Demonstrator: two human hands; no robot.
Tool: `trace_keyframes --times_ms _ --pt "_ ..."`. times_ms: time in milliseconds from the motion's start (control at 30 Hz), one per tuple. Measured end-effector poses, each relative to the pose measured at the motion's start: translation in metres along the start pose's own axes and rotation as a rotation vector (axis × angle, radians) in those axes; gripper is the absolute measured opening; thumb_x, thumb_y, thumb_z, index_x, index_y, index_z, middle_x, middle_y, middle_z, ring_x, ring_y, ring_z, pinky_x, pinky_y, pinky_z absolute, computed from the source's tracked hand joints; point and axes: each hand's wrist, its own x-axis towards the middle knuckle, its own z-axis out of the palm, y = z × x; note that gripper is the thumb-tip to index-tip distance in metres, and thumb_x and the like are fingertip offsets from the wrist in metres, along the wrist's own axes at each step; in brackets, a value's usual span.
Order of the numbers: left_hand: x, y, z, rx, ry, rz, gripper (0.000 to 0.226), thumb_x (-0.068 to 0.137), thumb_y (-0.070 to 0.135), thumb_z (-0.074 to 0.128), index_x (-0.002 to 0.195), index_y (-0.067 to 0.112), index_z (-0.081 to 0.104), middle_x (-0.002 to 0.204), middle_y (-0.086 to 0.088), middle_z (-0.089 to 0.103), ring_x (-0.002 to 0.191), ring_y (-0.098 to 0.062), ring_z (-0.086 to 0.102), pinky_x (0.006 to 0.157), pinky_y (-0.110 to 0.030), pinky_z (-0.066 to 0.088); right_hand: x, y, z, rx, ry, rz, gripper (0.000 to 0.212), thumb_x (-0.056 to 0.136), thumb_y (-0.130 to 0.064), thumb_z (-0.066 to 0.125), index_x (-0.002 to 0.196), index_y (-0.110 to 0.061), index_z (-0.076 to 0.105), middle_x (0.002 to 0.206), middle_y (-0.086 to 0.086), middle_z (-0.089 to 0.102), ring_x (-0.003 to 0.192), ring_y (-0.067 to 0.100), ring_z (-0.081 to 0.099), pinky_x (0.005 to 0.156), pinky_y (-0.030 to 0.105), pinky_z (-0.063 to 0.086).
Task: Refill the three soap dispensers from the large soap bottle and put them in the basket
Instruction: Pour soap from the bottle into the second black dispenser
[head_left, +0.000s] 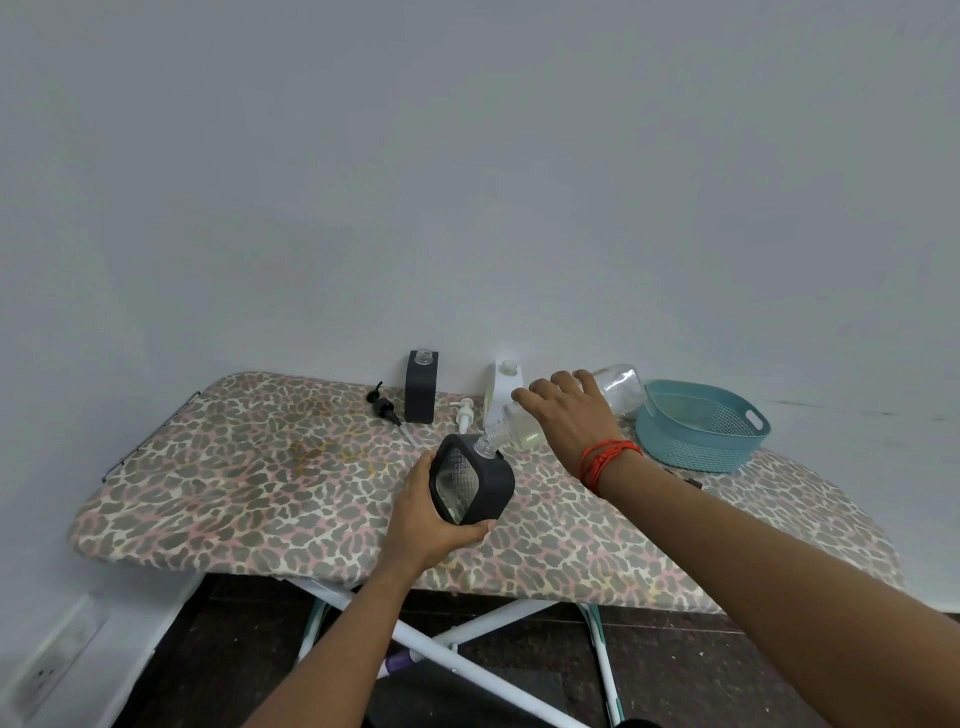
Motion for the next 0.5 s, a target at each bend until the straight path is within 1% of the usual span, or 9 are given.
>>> trace_keyframes --times_ms 267,400,500 --pt "-0.0008 0.0003 -0.0004 -0.001 0.003 -0.002 0.121 0.055 0.047 0.098 0.153 0.019 0.034 0.135 0.018 0.040 0.126 -0.001 0.039 0.102 -0.020 0.034 -0.0003 -0.0004 0.0000 -0.006 -0.009 -0.003 0.063 0.077 0.008 0.053 0.130 -0.025 0.045 0.118 0.000 0.060 0.112 0.029 0.051 0.109 0.048 0.031" --pt "-0.0008 -0.0012 0.0002 0.006 -0.004 -0.002 0.121 0.054 0.050 0.097 0.153 0.020 0.034 0.137 0.016 0.043 0.125 -0.002 0.041 0.101 -0.020 0.035 0.0005 -0.0008 -0.0012 -0.008 -0.010 -0.007 0.063 0.078 0.008 0.054 0.132 -0.025 0.045 0.120 0.001 0.059 0.114 0.029 0.051 0.110 0.049 0.030" --pt "-0.0005 -0.0020 0.0006 0.008 -0.004 -0.010 0.122 0.055 0.050 0.097 0.154 0.019 0.033 0.136 0.018 0.040 0.126 -0.001 0.039 0.103 -0.021 0.034 0.0000 -0.0006 -0.0011 -0.005 -0.011 -0.006 0.064 0.078 0.008 0.053 0.132 -0.025 0.044 0.120 0.001 0.059 0.114 0.029 0.050 0.110 0.049 0.030"
